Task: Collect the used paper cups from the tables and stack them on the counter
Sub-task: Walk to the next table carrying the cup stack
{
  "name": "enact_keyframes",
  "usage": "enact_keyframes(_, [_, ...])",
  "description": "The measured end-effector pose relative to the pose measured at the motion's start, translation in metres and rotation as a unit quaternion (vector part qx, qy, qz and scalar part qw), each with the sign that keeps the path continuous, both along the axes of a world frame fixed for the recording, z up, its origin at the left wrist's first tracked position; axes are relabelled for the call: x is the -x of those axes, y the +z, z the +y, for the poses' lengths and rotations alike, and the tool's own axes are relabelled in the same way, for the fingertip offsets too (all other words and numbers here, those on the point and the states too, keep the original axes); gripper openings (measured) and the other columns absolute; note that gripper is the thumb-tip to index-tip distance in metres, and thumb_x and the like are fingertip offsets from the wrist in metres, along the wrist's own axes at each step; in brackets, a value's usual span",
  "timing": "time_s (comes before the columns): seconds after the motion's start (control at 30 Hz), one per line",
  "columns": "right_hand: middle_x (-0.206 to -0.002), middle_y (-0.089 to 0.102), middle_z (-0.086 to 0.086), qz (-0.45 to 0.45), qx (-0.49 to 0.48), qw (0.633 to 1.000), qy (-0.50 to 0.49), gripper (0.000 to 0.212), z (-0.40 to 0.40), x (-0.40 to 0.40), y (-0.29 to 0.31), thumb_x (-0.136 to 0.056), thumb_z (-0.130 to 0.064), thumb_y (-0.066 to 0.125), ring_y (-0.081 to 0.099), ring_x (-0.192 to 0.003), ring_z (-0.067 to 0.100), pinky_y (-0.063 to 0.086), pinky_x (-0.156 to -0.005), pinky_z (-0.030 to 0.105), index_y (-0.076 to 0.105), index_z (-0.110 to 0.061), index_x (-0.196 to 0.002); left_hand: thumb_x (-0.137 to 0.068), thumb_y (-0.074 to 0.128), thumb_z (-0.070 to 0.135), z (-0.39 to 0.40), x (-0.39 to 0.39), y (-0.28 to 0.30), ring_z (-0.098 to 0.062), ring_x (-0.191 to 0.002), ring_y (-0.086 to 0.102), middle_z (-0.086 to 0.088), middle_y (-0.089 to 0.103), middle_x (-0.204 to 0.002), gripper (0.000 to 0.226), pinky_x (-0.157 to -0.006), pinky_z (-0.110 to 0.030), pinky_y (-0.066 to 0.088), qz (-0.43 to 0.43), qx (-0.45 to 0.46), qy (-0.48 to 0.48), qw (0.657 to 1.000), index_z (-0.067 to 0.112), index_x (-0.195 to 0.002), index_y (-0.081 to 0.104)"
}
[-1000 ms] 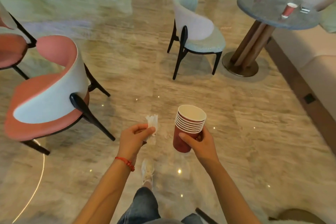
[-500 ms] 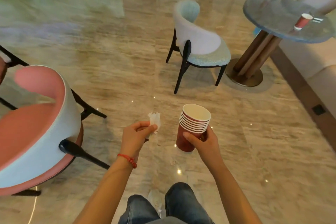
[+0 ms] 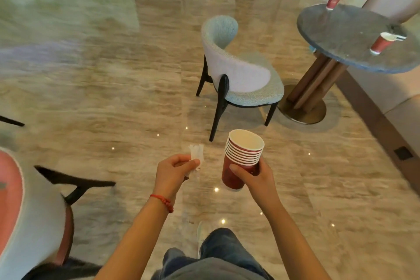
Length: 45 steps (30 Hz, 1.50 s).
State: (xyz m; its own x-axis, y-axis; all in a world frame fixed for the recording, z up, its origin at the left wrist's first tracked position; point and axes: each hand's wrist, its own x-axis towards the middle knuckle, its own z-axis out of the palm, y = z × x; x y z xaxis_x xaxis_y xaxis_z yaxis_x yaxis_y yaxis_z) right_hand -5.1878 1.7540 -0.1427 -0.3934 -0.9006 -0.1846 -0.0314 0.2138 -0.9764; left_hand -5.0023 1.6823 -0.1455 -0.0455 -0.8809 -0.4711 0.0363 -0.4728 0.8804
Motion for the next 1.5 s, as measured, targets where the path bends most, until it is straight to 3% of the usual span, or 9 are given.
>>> enact_keyframes(0.2, [-0.104, 0.066, -0.011, -0.003, -0.001, 1.000, -0.020, 0.052, -0.070, 0.038, 0.003, -0.069, -0.016, 0.080, 0.063, -0.094, -0.001, 0.051, -0.072, 0.012, 0.055, -0.025, -0.113, -0.069, 0.077, 0.006, -0.079, 0.043, 0.009, -0.027, -0.080, 0.067, -0.009, 0.071, -0.076, 0.013, -0.077, -0.037, 0.054, 0.004, -0.003, -0.022, 1.000, 0.015, -0.075, 0.068])
enact_keyframes(0.5, [-0.108, 0.067, -0.006, -0.029, -0.008, 0.991, -0.128, 0.056, -0.141, 0.090, -0.009, -0.069, -0.015, 0.080, 0.063, -0.101, 0.007, 0.053, -0.080, 0.019, 0.056, -0.018, -0.120, -0.071, 0.075, 0.005, -0.189, 0.130, 0.009, -0.014, -0.066, 0.066, 0.002, 0.072, -0.065, 0.015, -0.061, -0.027, 0.051, 0.000, -0.005, -0.141, 0.990, 0.019, -0.070, 0.069])
enact_keyframes(0.63, [-0.111, 0.066, -0.003, -0.027, -0.001, 0.975, -0.221, 0.058, -0.165, 0.118, -0.009, -0.071, -0.013, 0.079, 0.062, -0.102, 0.008, 0.052, -0.079, 0.018, 0.054, -0.015, -0.123, -0.071, 0.075, 0.006, -0.238, 0.178, 0.012, -0.009, -0.062, 0.066, 0.005, 0.071, -0.063, 0.014, -0.059, -0.024, 0.050, -0.022, 0.014, -0.237, 0.971, 0.018, -0.071, 0.069])
enact_keyframes(0.83, [-0.098, 0.069, -0.008, -0.024, 0.010, 0.928, -0.371, 0.048, -0.179, 0.147, -0.009, -0.070, -0.011, 0.080, 0.064, -0.086, -0.005, 0.048, -0.067, 0.008, 0.058, -0.016, -0.113, -0.070, 0.076, 0.009, -0.289, 0.244, 0.017, -0.007, -0.061, 0.066, 0.007, 0.070, -0.062, 0.009, -0.059, -0.022, 0.051, -0.045, 0.045, -0.372, 0.926, 0.016, -0.073, 0.071])
enact_keyframes(0.9, [-0.096, 0.069, -0.010, -0.028, 0.016, 0.907, -0.421, 0.047, -0.176, 0.153, -0.011, -0.070, -0.011, 0.079, 0.065, -0.086, -0.004, 0.048, -0.066, 0.008, 0.058, -0.015, -0.112, -0.070, 0.076, 0.009, -0.295, 0.267, 0.017, -0.009, -0.063, 0.066, 0.005, 0.070, -0.065, 0.009, -0.063, -0.024, 0.052, -0.040, 0.040, -0.409, 0.911, 0.015, -0.074, 0.071])
enact_keyframes(1.0, [-0.099, 0.069, -0.004, -0.026, 0.013, 0.881, -0.472, 0.048, -0.166, 0.162, -0.011, -0.071, -0.013, 0.079, 0.066, -0.088, 0.003, 0.049, -0.067, 0.011, 0.059, -0.010, -0.114, -0.070, 0.077, 0.009, -0.294, 0.301, 0.016, -0.003, -0.058, 0.065, 0.005, 0.069, -0.065, 0.011, -0.058, -0.016, 0.048, -0.032, 0.047, -0.453, 0.889, 0.015, -0.075, 0.070])
enact_keyframes(1.13, [-0.098, 0.069, -0.003, -0.024, 0.018, 0.847, -0.530, 0.049, -0.149, 0.178, -0.013, -0.070, -0.010, 0.080, 0.066, -0.085, -0.001, 0.049, -0.066, 0.010, 0.058, -0.009, -0.114, -0.069, 0.077, 0.006, -0.280, 0.347, 0.012, 0.000, -0.054, 0.064, 0.007, 0.069, -0.059, 0.013, -0.050, -0.011, 0.046, -0.009, 0.038, -0.520, 0.853, 0.007, -0.081, 0.070])
enact_keyframes(1.3, [-0.098, 0.070, -0.002, -0.029, 0.020, 0.815, -0.578, 0.044, -0.128, 0.210, -0.020, -0.070, -0.012, 0.078, 0.067, -0.087, 0.002, 0.051, -0.067, 0.013, 0.060, -0.012, -0.111, -0.068, 0.077, 0.007, -0.260, 0.405, 0.003, -0.006, -0.058, 0.066, 0.002, 0.071, -0.063, 0.014, -0.051, -0.014, 0.049, -0.001, 0.015, -0.576, 0.818, 0.009, -0.079, 0.069])
enact_keyframes(1.5, [-0.094, 0.071, -0.006, -0.027, 0.026, 0.800, -0.599, 0.040, -0.097, 0.282, -0.039, -0.071, -0.011, 0.078, 0.067, -0.085, 0.001, 0.050, -0.067, 0.013, 0.060, -0.022, -0.105, -0.068, 0.078, 0.010, -0.228, 0.490, -0.022, -0.008, -0.060, 0.067, 0.003, 0.071, -0.063, 0.014, -0.054, -0.018, 0.050, -0.014, 0.014, -0.590, 0.807, 0.011, -0.079, 0.070])
